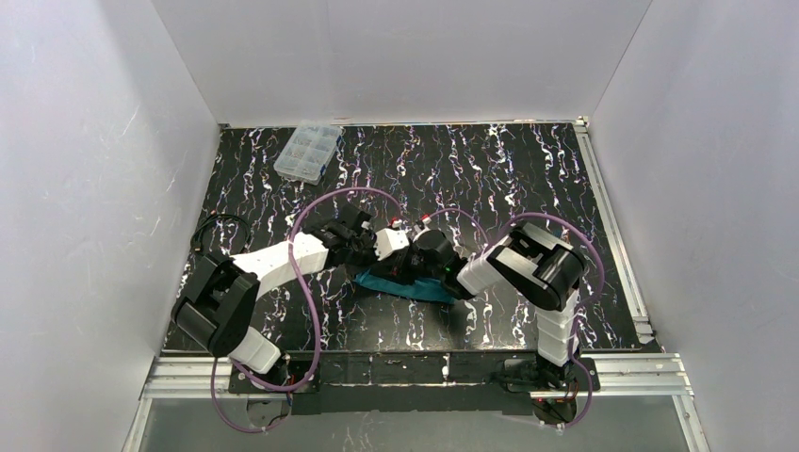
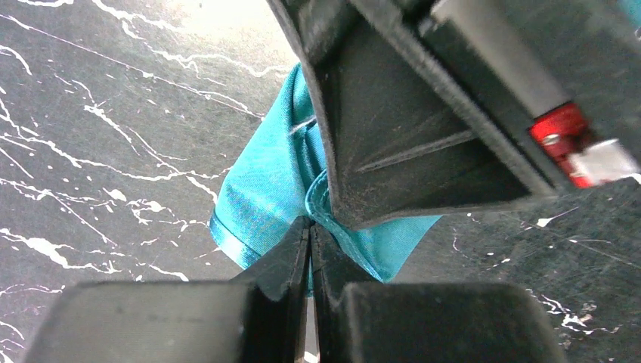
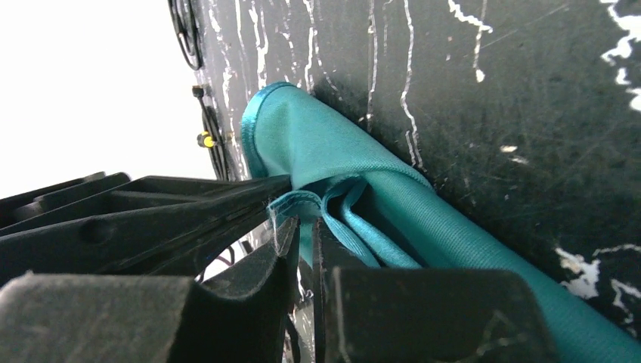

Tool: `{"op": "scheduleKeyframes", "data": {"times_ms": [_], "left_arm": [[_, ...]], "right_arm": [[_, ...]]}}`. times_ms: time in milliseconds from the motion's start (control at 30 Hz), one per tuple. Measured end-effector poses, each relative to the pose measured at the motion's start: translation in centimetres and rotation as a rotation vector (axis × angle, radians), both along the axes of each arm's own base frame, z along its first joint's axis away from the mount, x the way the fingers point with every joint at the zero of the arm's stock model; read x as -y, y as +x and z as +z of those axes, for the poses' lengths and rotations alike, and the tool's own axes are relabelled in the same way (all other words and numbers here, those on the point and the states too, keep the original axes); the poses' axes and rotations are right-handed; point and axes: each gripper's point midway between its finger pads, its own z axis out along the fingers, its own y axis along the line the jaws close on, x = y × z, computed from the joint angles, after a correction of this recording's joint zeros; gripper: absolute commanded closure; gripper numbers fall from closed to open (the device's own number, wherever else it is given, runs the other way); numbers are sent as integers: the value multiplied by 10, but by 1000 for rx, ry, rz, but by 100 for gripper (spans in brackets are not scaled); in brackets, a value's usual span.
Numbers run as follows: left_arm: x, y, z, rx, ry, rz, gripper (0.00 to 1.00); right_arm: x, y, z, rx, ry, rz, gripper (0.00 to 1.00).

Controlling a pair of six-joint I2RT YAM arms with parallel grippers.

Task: Fold the napkin into a case and place the utensils inside
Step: Stuff the top corner of the smaller-rectangle-folded napkin into the folded napkin.

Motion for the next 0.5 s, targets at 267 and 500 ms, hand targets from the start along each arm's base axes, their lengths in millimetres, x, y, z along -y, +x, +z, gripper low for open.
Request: {"op": "scheduleKeyframes", "data": {"times_ms": [267, 500], "left_arm": [[8, 2, 19, -19, -39, 36, 100], [8, -3, 21, -38, -46, 38, 100]], "right_arm": [[-3, 1, -9, -21, -33, 6, 79], [-4, 3, -10, -25, -45, -2, 78]]}}
